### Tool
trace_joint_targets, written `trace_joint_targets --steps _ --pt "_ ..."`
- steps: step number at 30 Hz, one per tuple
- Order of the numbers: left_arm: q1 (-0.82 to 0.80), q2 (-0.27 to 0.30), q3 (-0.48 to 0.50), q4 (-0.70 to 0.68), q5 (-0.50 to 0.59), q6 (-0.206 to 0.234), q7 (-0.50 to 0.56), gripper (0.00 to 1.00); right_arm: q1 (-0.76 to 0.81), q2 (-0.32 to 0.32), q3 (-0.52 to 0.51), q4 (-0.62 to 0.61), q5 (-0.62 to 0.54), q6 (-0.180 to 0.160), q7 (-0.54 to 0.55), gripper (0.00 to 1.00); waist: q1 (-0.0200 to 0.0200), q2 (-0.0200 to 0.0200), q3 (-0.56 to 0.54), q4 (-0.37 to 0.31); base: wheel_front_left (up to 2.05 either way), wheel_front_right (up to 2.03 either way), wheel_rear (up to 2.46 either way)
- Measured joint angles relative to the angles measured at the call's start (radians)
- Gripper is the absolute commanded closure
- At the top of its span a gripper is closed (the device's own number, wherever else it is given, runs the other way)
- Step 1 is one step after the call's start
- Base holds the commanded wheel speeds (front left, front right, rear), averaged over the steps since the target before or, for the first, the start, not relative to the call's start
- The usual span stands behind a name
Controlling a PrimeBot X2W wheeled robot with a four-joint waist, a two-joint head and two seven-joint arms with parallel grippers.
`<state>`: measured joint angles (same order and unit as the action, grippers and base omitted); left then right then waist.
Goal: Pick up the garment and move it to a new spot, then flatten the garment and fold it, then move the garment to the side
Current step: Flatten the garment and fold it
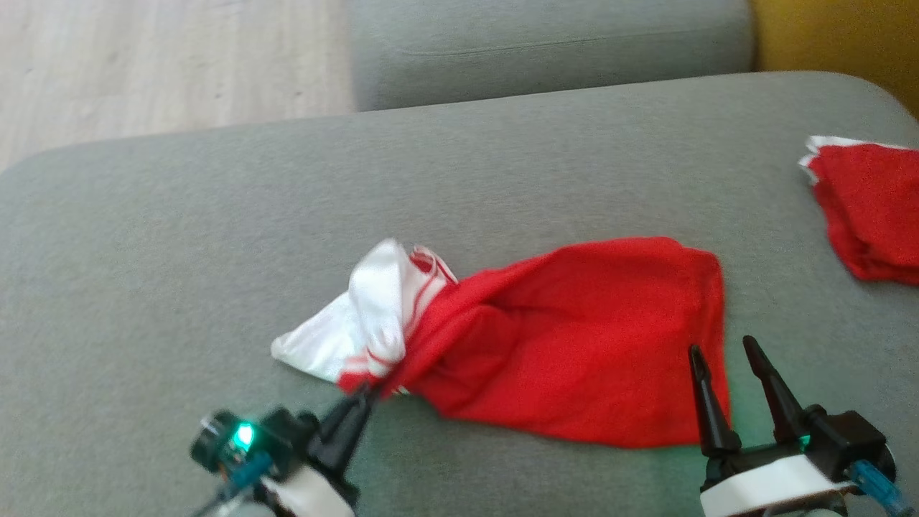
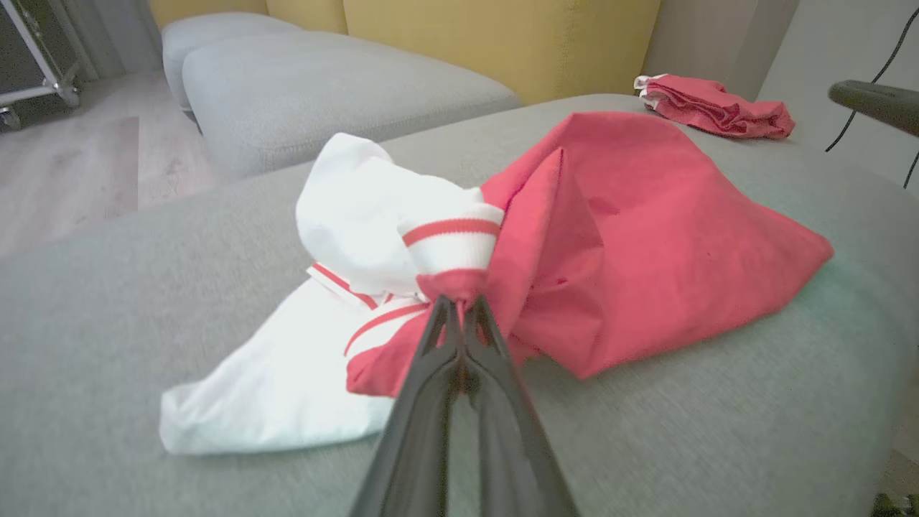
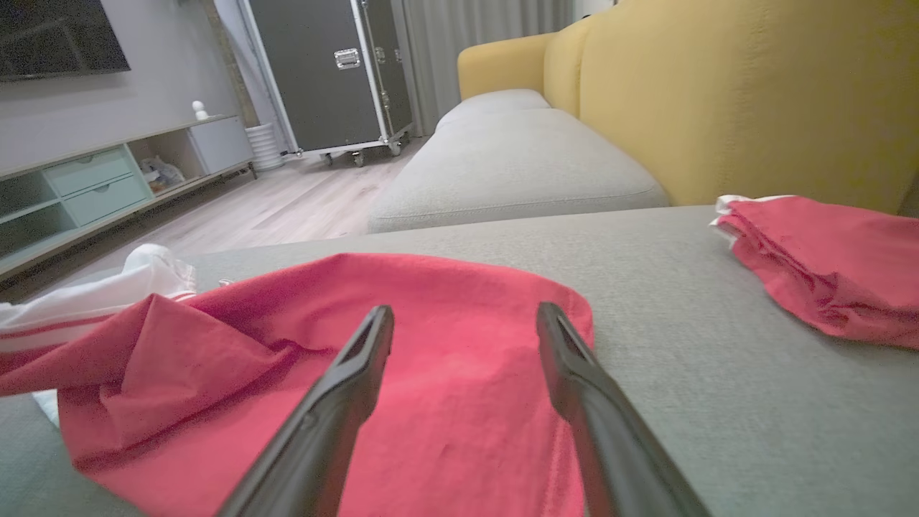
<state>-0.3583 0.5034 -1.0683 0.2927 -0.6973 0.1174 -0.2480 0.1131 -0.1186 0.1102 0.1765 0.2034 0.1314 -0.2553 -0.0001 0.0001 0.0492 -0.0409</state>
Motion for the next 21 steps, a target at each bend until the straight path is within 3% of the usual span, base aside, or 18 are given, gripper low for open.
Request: trace_joint_targets --steps 1,2,3,8,11,17,21 --pt "0.021 0.001 -0.004 -0.018 0.0 0.006 0.0 0.12 0.0 0.0 0.001 -0.001 0.0 0.0 0.0 0.0 0.0001 0.0 0.002 0.012 0.0 0.0 0.0" --pt "0.036 0.001 -0.01 -0.034 0.0 0.006 0.0 0.12 0.0 0.0 0.002 -0.001 0.0 0.0 0.0 0.0 0.0001 0.0 0.004 0.024 0.0 0.0 0.0" --pt "0.048 -0.001 -0.014 -0.048 -0.003 0.006 0.0 0.0 0.0 0.0 0.002 -0.001 0.0 0.0 0.0 0.0 0.0001 0.0 0.005 0.035 0.0 0.0 0.0" --pt "0.098 -0.005 -0.034 -0.09 -0.039 -0.003 0.0 0.0 0.0 -0.001 0.004 -0.001 -0.001 0.0 0.0 0.0 0.0001 0.0 0.002 0.072 0.0 0.0 0.0" --pt "0.12 0.01 -0.002 -0.126 -0.06 0.024 0.0 0.0 0.0 -0.002 0.006 -0.001 -0.001 0.0 0.0 0.0 0.0001 0.0 -0.004 0.079 0.0 0.0 0.0" --pt "0.111 0.11 0.142 -0.236 -0.106 0.059 -0.001 0.0 0.0 -0.007 0.01 -0.001 -0.001 0.0 0.0 0.0 0.0001 0.0 -0.005 0.075 0.0 0.0 0.0" --pt "0.05 0.146 0.164 -0.225 -0.126 0.054 0.051 0.0 0.0 -0.009 0.016 -0.001 -0.001 0.0 0.0 0.0 0.0001 0.0 0.002 0.067 0.0 0.0 0.0"
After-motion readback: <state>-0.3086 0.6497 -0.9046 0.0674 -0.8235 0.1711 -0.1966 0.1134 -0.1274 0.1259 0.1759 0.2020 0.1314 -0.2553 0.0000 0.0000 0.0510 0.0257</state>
